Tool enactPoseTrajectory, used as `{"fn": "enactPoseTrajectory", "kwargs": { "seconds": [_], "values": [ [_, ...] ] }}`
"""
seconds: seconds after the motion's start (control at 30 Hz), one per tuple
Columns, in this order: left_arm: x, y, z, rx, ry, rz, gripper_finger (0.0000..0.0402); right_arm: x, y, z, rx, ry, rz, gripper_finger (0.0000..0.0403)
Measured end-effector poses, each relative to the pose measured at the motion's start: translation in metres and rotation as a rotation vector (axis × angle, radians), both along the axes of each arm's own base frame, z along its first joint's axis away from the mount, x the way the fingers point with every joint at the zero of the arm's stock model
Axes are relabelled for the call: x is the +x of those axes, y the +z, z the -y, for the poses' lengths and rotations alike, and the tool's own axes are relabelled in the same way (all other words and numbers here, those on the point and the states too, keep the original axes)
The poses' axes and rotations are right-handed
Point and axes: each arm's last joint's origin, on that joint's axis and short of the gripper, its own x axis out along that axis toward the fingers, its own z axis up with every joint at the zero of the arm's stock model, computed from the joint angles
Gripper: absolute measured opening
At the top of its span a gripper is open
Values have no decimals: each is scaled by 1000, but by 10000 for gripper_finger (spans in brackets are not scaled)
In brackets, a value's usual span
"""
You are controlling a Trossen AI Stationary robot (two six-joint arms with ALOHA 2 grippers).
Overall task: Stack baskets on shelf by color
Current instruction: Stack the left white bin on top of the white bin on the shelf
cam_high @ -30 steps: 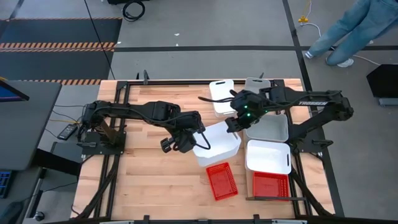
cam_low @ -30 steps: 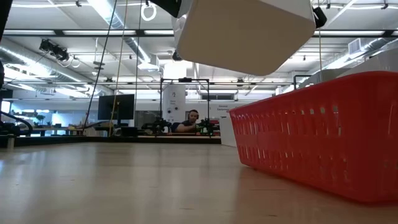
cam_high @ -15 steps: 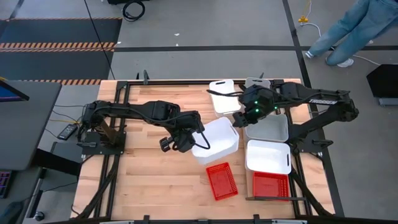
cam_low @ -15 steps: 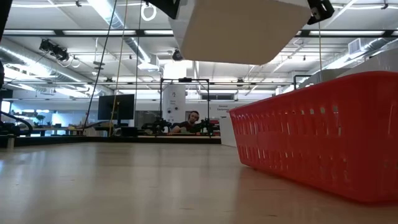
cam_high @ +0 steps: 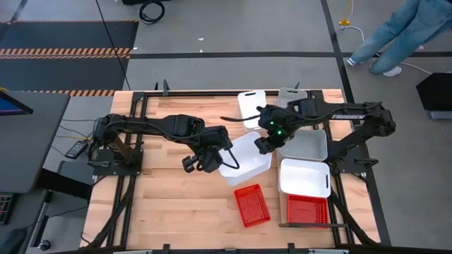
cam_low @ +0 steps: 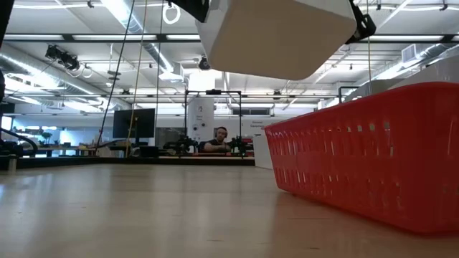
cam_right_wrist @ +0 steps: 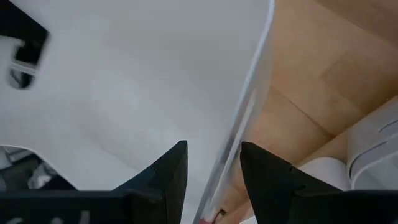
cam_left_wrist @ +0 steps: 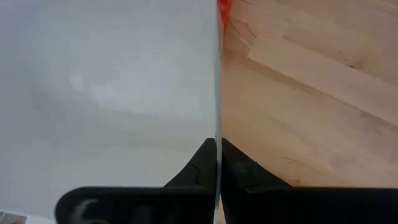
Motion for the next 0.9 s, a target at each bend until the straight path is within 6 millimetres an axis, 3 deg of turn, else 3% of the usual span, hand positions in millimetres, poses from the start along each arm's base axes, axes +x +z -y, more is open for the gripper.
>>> {"fn": "enactPoseTrajectory", "kwargs": {
  "seconds": [0.2,0.47,0.7,0.9],
  "values": [
    [0,1,0,5,13,6,7,3,-9,0,1,48,-55,130],
    [-2,10,-7,78,96,67,9,0,-11,1,-59,52,-92,13],
    [-1,12,-19,-35,357,55,20,-5,-9,4,-85,48,-105,8],
    [1,13,-26,-83,494,70,74,-11,-6,5,-109,31,-114,7]
  ]
}}
